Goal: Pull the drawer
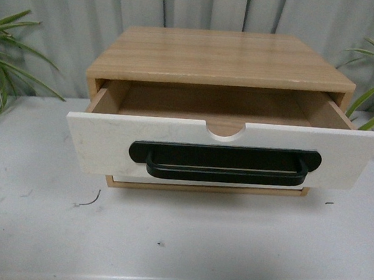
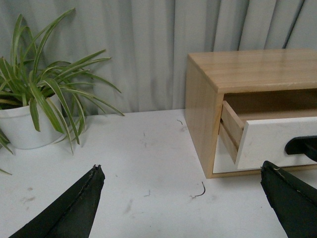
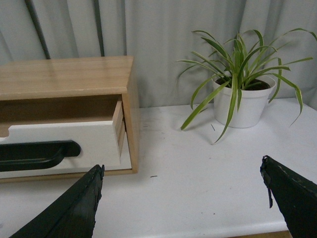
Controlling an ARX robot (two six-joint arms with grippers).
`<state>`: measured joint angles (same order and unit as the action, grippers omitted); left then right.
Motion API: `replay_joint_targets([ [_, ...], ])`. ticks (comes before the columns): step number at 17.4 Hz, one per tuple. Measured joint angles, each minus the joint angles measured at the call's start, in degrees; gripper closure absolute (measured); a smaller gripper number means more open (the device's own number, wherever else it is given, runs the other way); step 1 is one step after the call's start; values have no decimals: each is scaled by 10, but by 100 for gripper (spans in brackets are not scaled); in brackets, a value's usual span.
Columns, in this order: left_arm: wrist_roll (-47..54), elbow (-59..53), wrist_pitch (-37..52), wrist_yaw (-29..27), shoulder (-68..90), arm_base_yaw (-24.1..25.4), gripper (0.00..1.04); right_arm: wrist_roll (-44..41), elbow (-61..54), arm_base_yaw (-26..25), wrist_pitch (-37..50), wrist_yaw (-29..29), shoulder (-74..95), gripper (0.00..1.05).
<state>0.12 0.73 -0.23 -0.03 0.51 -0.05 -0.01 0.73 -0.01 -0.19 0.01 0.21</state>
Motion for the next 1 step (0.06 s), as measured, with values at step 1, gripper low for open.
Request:
replay_joint_targets([
  [1,0,0,0,0,0,0,7,0,0,0,0,0,0,6],
])
